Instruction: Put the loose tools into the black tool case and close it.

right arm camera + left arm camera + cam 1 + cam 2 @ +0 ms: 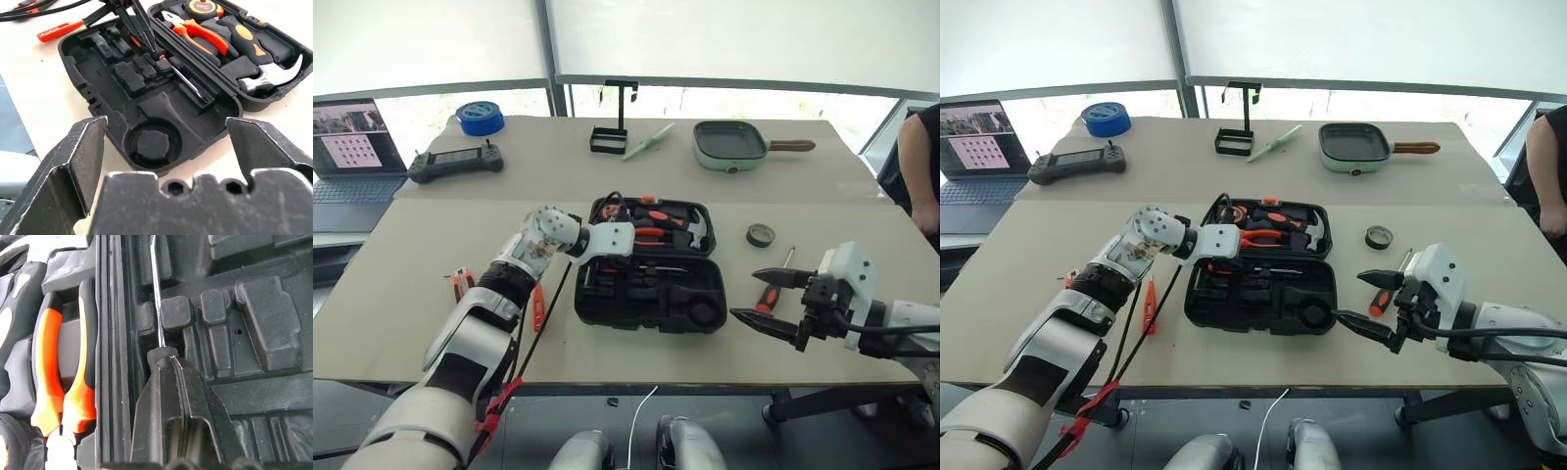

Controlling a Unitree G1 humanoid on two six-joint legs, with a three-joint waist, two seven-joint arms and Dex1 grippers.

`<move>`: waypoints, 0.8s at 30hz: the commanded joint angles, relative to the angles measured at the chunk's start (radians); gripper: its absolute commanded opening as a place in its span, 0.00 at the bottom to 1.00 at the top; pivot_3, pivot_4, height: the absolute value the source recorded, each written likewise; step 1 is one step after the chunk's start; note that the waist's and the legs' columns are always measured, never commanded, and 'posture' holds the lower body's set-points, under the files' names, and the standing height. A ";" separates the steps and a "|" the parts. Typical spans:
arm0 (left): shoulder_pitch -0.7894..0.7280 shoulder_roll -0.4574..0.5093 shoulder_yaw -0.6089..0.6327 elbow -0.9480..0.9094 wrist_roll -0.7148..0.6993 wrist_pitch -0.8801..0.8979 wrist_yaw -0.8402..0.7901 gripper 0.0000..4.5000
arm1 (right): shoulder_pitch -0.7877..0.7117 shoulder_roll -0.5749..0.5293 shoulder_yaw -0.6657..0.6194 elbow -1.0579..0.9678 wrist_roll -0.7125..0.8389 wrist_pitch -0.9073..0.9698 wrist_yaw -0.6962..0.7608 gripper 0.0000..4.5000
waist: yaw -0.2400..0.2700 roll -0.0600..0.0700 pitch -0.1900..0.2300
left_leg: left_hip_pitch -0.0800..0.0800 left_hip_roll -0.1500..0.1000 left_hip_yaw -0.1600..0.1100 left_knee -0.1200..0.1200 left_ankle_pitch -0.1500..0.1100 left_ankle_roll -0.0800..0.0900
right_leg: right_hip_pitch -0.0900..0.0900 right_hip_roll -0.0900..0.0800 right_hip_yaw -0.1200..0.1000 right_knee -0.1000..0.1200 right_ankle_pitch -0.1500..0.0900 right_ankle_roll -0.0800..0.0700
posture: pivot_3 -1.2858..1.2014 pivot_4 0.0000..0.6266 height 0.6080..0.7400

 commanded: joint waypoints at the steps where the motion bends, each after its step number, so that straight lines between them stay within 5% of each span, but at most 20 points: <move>1: 0.004 -0.007 0.054 -0.023 -0.062 0.108 -0.035 0.01 | 0.015 0.005 -0.048 -0.034 0.016 -0.007 -0.018 1.00 | 0.000 0.000 0.000 | 0.000 0.000 0.000 0.000 0.000 0.000 | 0.000 0.000 0.000 0.000 0.000 0.000 | 0.52 0.24 1.00; 3: 0.005 0.002 0.120 -0.101 -0.159 0.230 -0.087 0.01 | 0.036 0.010 -0.075 -0.039 0.014 0.001 -0.036 1.00 | -0.002 0.000 0.000 | -0.002 0.000 0.000 0.001 0.000 0.000 | -0.001 0.000 0.000 0.000 0.000 0.000 | 0.52 0.24 1.00; 6: 0.025 0.058 0.222 -0.280 -0.334 0.473 -0.192 0.16 | 0.083 0.029 -0.151 -0.051 0.033 0.042 -0.087 1.00 | -0.008 0.000 0.000 | -0.005 0.000 0.000 0.002 0.000 0.000 | -0.005 0.001 -0.001 0.000 0.000 0.000 | 0.52 0.24 1.00; 11: 0.101 0.210 0.383 -0.638 -0.647 0.867 -0.272 0.57 | 0.218 0.115 -0.357 -0.123 0.114 0.164 -0.217 1.00 | -0.028 0.001 0.000 | -0.005 0.000 0.000 -0.001 0.000 0.000 | -0.007 0.002 -0.002 0.002 0.000 0.000 | 0.52 0.24 1.00; 16: 0.170 0.278 0.443 -0.809 -0.760 0.984 -0.225 0.98 | 0.386 0.178 -0.500 -0.211 0.188 0.220 -0.260 1.00 | -0.023 0.003 0.000 | 0.002 -0.001 -0.001 -0.002 0.000 -0.002 | -0.001 0.001 -0.001 -0.001 0.000 0.000 | 0.52 0.24 1.00; 20: 0.216 0.312 0.432 -0.886 -0.806 0.996 -0.234 0.99 | 0.416 0.202 -0.468 -0.237 0.199 0.217 -0.307 1.00 | -0.030 0.003 0.000 | 0.005 -0.001 0.000 -0.003 -0.001 -0.010 | 0.001 0.002 0.004 0.000 -0.001 0.000 | 0.52 0.24 1.00; 24: 0.239 0.314 0.407 -0.914 -0.803 0.963 -0.220 0.99 | 0.294 0.232 -0.317 -0.190 0.158 0.217 -0.428 1.00 | -0.039 0.003 0.000 | 0.007 -0.001 0.001 -0.005 0.001 -0.010 | 0.001 0.003 0.006 0.002 -0.001 0.000 | 0.52 0.24 1.00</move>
